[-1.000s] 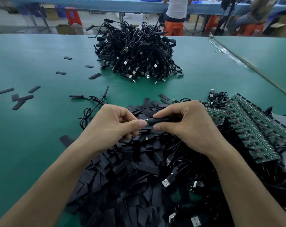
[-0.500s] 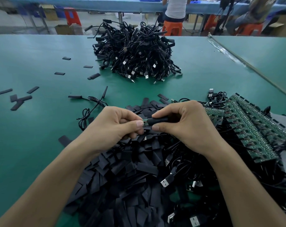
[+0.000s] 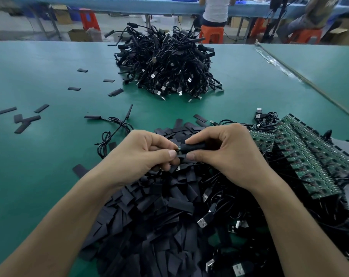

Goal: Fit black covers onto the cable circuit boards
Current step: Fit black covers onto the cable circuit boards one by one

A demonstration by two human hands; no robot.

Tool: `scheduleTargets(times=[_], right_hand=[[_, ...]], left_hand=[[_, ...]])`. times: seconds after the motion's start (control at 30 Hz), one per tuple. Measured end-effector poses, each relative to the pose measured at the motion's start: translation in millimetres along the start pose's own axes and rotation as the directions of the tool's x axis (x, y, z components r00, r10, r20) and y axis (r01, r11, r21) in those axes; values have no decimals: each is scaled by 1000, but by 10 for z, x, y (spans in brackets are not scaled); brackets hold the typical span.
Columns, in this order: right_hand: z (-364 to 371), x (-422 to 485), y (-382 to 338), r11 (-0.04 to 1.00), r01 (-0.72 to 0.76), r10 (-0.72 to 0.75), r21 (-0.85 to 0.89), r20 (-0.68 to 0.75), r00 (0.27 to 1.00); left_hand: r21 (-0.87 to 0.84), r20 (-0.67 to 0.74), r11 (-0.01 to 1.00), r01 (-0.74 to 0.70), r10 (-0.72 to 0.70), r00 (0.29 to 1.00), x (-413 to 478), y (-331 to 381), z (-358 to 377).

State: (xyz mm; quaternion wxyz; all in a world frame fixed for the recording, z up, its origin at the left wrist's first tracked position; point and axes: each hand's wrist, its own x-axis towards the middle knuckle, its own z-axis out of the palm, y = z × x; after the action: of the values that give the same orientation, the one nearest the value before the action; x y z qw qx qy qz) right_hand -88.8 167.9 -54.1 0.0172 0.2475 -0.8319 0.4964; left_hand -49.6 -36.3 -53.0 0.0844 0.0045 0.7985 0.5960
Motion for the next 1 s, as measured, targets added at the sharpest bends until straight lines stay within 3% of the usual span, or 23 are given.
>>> scheduleTargets(times=[1.0], right_hand=[[37, -17, -6, 995, 68, -68, -66, 6, 998]], left_hand=[[-2, 4, 1000, 15, -15, 1000, 13, -10, 5]])
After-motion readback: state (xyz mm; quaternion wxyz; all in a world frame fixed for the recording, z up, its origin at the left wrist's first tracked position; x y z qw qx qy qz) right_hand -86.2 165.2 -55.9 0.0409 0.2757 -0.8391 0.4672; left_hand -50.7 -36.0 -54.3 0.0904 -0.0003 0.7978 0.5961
